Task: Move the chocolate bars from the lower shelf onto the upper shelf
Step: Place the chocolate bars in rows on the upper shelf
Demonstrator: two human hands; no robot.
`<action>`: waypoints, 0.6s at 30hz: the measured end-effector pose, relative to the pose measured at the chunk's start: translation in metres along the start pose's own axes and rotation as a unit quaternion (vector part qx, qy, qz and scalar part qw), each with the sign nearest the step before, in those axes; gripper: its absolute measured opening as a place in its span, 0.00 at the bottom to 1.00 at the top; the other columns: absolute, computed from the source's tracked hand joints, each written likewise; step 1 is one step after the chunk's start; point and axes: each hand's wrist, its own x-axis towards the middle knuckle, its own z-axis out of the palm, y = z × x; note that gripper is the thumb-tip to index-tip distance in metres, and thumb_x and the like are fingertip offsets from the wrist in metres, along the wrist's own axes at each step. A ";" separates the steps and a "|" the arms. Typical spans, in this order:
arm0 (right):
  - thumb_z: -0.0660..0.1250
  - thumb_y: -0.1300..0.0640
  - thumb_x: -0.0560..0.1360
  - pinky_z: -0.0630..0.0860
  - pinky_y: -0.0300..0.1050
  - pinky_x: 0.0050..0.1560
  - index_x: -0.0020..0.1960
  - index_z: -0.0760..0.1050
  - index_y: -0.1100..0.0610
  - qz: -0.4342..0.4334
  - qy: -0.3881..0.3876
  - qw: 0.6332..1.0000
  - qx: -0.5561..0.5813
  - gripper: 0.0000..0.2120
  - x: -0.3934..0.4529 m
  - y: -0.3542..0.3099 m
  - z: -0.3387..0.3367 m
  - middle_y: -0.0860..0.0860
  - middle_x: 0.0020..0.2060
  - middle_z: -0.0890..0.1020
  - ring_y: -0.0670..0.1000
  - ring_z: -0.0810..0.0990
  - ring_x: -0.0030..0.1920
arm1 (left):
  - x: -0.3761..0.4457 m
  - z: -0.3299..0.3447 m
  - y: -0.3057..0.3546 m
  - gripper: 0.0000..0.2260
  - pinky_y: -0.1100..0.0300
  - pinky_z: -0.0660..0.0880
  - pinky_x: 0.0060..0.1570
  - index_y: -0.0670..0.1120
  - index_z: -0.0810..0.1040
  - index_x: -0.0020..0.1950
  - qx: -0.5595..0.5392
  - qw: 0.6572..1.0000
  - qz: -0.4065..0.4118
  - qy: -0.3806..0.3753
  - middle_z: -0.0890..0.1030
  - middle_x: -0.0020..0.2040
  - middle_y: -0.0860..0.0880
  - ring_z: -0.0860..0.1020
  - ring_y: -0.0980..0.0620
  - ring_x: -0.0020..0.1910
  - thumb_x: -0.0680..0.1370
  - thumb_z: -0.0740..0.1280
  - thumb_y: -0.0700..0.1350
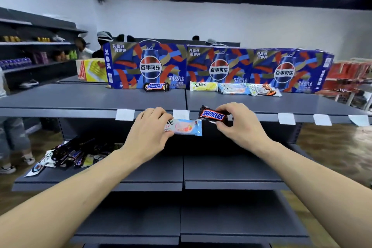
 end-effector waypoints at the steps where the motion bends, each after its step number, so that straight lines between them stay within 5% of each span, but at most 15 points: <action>1: 0.70 0.54 0.73 0.72 0.42 0.53 0.59 0.77 0.48 0.000 0.001 1.000 -0.001 0.14 0.007 0.002 -0.001 0.43 0.51 0.80 0.46 0.74 0.53 | 0.006 0.001 -0.001 0.18 0.54 0.70 0.54 0.48 0.76 0.61 0.000 1.000 -0.002 0.003 0.75 0.53 0.51 0.73 0.49 0.51 0.74 0.70 0.53; 18: 0.71 0.51 0.76 0.74 0.47 0.53 0.60 0.76 0.51 -0.008 -0.022 0.998 -0.063 0.14 0.143 0.082 0.040 0.46 0.51 0.81 0.49 0.76 0.54 | 0.140 0.079 -0.066 0.17 0.54 0.70 0.51 0.47 0.77 0.58 0.016 1.000 0.018 0.018 0.76 0.51 0.50 0.74 0.47 0.49 0.73 0.71 0.53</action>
